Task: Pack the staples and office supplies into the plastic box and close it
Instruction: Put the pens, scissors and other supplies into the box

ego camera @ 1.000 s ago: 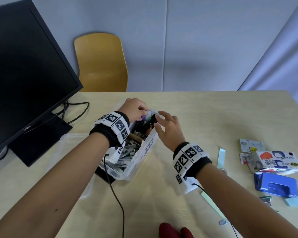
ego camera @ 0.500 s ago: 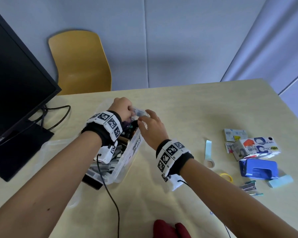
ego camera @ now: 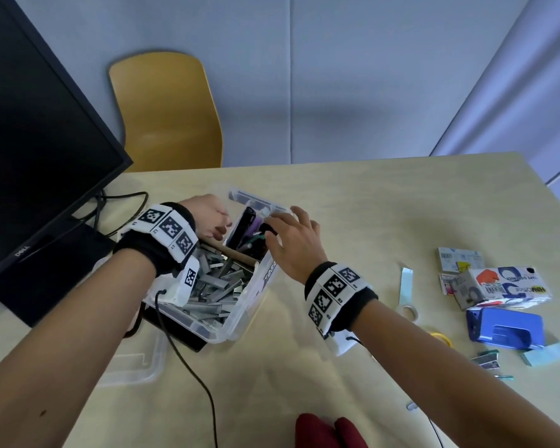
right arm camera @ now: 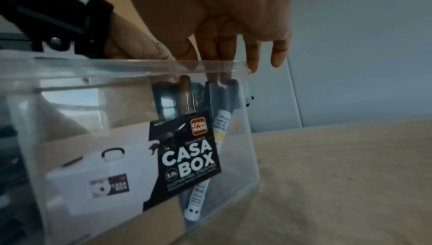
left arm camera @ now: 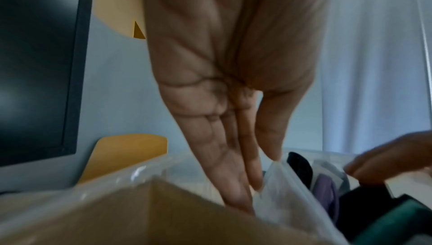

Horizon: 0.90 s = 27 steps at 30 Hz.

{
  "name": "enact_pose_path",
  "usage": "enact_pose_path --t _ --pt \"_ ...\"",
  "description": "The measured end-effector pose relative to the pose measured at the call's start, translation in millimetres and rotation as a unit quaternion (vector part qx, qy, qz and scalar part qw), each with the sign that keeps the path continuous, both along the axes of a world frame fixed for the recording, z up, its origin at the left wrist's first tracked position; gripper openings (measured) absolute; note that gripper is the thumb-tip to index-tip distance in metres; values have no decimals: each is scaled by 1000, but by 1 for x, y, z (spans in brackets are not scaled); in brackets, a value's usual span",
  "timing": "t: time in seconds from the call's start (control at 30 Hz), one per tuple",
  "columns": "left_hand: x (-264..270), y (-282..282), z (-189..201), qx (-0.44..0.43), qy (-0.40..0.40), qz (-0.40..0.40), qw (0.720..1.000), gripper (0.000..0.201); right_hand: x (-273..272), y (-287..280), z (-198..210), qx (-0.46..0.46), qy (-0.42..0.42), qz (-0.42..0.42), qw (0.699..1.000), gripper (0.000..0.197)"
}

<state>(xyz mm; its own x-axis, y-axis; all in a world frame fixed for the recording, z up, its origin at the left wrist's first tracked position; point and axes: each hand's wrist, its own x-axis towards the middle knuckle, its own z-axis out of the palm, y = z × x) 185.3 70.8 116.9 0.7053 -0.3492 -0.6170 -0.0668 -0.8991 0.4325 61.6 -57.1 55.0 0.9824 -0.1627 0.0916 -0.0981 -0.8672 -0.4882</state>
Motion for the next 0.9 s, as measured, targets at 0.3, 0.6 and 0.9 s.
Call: enact_pose_path --t 0.3,0.6,0.9 --pt "8 -25 -29 17 20 80 996 28 -7 1 -8 107 -53 -6 993 46" --pt "39 -23 -64 27 67 114 991 23 -5 4 -12 300 45 -56 951 66" --pt "24 -43 -70 -97 106 174 974 63 0 -3 -8 259 59 -55 962 63"
